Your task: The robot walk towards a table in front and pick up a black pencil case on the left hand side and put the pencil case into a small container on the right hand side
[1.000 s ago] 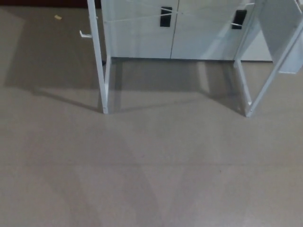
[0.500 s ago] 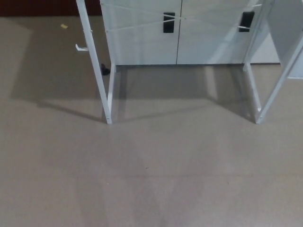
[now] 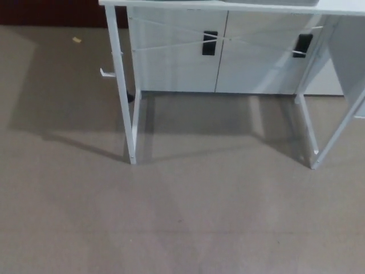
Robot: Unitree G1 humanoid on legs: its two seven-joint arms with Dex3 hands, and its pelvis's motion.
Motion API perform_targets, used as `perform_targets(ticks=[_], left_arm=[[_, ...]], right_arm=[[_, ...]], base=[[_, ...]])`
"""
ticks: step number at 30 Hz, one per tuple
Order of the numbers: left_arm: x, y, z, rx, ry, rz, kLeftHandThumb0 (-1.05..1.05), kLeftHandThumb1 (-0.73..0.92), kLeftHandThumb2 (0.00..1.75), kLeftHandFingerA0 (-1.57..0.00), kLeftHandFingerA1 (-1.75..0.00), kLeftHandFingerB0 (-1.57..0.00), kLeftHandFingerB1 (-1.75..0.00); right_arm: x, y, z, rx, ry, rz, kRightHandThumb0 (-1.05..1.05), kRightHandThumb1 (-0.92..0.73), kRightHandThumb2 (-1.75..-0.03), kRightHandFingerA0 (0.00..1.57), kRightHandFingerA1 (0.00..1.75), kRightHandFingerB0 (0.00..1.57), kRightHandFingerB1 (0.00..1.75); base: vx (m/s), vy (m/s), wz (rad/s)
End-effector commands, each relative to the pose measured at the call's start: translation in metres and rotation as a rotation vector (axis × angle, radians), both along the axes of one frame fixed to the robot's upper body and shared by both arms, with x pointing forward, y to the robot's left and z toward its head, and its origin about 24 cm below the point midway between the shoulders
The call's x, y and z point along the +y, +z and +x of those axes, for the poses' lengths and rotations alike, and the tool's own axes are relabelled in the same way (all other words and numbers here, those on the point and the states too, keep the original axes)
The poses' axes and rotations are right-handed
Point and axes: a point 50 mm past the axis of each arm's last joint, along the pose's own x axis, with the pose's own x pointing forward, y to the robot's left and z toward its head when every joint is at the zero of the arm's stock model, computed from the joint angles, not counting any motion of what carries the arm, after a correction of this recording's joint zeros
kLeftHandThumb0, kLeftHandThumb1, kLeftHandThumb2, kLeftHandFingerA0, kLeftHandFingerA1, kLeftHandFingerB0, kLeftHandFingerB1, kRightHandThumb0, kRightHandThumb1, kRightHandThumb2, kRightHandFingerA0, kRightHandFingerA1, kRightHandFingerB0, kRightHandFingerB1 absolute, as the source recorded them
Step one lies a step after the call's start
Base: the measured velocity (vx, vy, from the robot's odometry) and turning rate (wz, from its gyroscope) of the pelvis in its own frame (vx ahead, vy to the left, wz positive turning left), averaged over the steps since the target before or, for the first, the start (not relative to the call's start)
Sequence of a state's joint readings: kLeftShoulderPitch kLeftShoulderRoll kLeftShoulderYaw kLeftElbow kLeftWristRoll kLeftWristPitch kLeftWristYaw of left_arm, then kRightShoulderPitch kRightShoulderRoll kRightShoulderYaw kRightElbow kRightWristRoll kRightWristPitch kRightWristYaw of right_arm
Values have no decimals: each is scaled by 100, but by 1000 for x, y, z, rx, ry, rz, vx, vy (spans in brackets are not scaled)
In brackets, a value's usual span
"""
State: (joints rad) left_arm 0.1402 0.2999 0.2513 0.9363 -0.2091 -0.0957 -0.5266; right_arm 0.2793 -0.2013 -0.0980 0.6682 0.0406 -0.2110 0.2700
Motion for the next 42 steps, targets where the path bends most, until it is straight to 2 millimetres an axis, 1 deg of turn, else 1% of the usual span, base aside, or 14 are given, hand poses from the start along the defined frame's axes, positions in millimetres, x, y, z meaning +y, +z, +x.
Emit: perform_targets(ticks=[1, 5, 8, 11, 16, 20, 24, 25, 35, 38, 41, 42], left_arm=[[0, 2, 5, -22, -19, 21, -11, 49, 54, -53, -51, -48, -40], [-1, 1, 3, -20, -16, 20, -11, 48, 54, -56, -51, -50, -41], [0, 0, -3, -7, -21, 8, -10, 48, 54, -54, -51, -48, -41], [-1, -1, -1, -2, -32, 18, -11, 48, 54, -53, -52, -48, -41], [-1, 0, -1, -5, -33, 24, -10, 49, 54, -53, -51, -48, -41], [-3, -2, -4, -1, -39, 22, -12, 47, 53, -54, -51, -47, -41], [-3, -2, -4, -1, -39, 23, -12, 47, 53, -54, -51, -47, -41], [-2, -3, -10, 4, -41, 18, -12, 46, 53, -53, -50, -45, -40], [-4, -5, -16, 22, -40, 31, -13, 47, 53, -52, -50, -46, -40], [-1, -4, -21, 27, -44, 33, -10, 48, 54, -52, -50, -44, -40], [-1, -4, -21, 27, -45, 33, -10, 48, 54, -52, -50, -44, -40], [0, -4, -20, 27, -42, 35, -9, 48, 53, -55, -51, -47, -41]], right_arm=[[-10, 5, 3, -3, -4, -41, -17, -37, -82, 50, 67, 22, 53], [-11, 6, 4, -8, 5, -47, -16, -36, -82, 51, 68, 24, 54], [-12, 5, 0, 5, 12, -57, -15, -36, -82, 50, 68, 24, 54], [-12, 5, 0, 6, 9, -48, -16, -36, -82, 51, 68, 23, 53], [-11, 6, 1, 6, 8, -46, -16, -37, -82, 51, 68, 23, 53], [-12, 5, -4, 12, 5, -41, -15, -37, -82, 51, 68, 22, 53], [-12, 5, -4, 13, 4, -41, -15, -37, -82, 51, 68, 22, 53], [-11, 4, -9, 21, 4, -36, -15, -37, -82, 51, 69, 23, 53], [-11, 3, -16, 36, 9, -51, -16, -36, -81, 52, 68, 23, 53], [-8, 1, -19, 40, 16, -48, -15, -37, -82, 53, 70, 24, 53], [-9, 1, -19, 39, 17, -48, -15, -37, -82, 53, 70, 24, 53], [-8, 0, -19, 41, 13, -43, -16, -37, -82, 51, 68, 24, 54]], base=[[170, -170, 16], [117, -157, 16], [197, -105, -5], [199, -12, -8], [265, 118, -6], [240, 217, -3], [257, 74, 4], [280, -1, 13], [300, -122, 23], [245, -116, 3], [248, -28, -10], [231, 63, -23]])
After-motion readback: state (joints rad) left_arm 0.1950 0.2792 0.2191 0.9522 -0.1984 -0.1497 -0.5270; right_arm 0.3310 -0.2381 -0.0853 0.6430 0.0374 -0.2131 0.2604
